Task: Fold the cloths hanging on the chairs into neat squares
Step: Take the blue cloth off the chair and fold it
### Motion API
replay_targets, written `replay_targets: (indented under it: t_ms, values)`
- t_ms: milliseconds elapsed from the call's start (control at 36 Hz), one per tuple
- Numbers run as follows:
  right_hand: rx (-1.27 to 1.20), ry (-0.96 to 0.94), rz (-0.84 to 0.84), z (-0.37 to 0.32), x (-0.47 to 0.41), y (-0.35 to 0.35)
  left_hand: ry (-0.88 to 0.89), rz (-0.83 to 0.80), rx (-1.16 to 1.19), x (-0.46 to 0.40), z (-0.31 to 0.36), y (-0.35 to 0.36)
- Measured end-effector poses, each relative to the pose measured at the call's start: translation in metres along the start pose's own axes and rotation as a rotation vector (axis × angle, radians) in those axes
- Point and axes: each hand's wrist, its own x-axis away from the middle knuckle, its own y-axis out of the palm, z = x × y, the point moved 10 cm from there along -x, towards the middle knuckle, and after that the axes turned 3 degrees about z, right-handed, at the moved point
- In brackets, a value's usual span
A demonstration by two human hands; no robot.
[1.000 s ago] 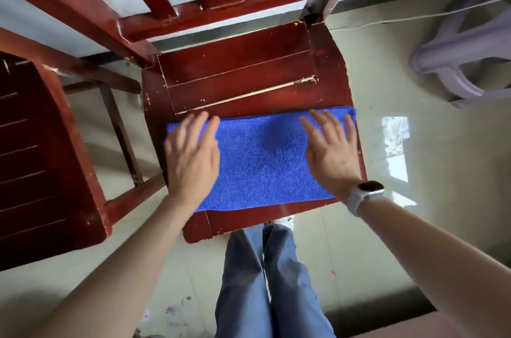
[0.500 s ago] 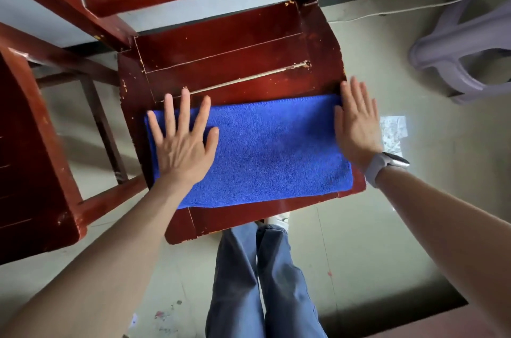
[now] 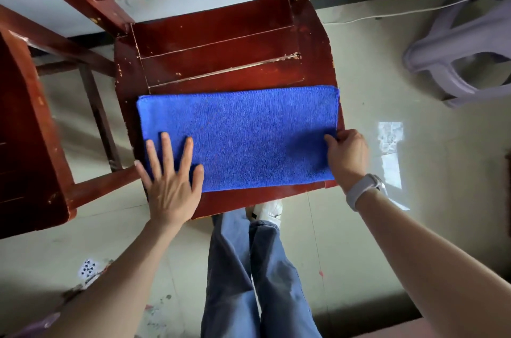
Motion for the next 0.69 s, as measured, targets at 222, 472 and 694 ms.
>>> replay_targets:
  t_ms: [222,472,694]
  values:
    - [0.107,-0.017,-0.110,-0.011,0.001,0.002,-0.011,-0.026,-0.003,-0.002,-0.001,0.003]
    - [-0.104,0.068,-0.105,-0.013,0.014,-0.004,0.152,0.070,-0.002,0.041,0.022,-0.009]
    - [-0.239,-0.049,-0.153,-0.038,0.028,-0.017,0.124,-0.066,-0.067,0.052,0.009,0.016]
